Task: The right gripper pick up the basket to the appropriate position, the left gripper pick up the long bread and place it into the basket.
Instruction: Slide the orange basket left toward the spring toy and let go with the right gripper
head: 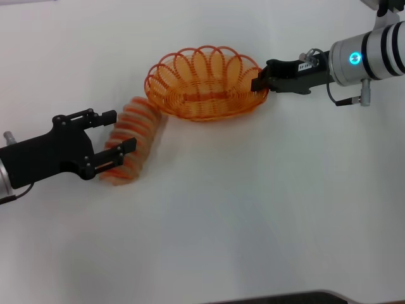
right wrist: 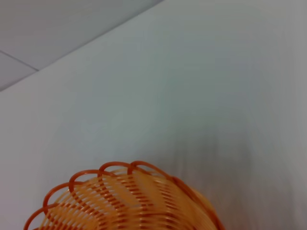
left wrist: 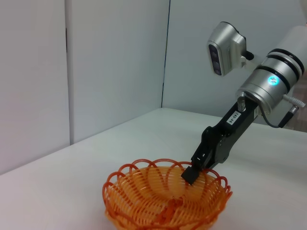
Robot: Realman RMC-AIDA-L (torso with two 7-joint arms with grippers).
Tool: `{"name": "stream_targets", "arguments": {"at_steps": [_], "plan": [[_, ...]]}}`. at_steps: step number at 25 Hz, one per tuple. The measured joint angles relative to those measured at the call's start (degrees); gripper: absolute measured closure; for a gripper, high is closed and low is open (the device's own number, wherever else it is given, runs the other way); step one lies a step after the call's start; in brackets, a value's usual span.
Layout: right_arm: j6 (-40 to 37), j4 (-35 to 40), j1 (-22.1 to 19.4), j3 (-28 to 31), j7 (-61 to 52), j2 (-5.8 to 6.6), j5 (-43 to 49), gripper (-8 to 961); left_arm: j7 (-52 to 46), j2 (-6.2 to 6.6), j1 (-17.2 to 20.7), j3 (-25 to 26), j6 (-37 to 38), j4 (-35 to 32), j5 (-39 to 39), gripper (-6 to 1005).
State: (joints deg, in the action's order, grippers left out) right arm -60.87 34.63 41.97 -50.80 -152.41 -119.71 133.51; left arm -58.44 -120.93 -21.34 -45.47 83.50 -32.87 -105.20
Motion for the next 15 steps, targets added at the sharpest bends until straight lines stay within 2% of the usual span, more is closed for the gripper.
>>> {"name": "stream_targets", "arguments": {"at_steps": [8,10,15], "plan": [[0.0,-0.4,0.0,-0.1,0.0,0.12,-1.7,817,0.0,0.03,-0.2,0.1,0.0,0.0,0.0,356],[0.0,-0.4,0.0,-0.1,0.0,0.12,-1.8,723,0.0,0.05,-0.2,0.2,0.0,0.0,0.0,356],[-0.3,-0.5,-0.4,-0.1,0.2,0.08,-3.3,680,0.0,0.08,-0.2,0.3,0.0,0.0,0.0,356]]}}
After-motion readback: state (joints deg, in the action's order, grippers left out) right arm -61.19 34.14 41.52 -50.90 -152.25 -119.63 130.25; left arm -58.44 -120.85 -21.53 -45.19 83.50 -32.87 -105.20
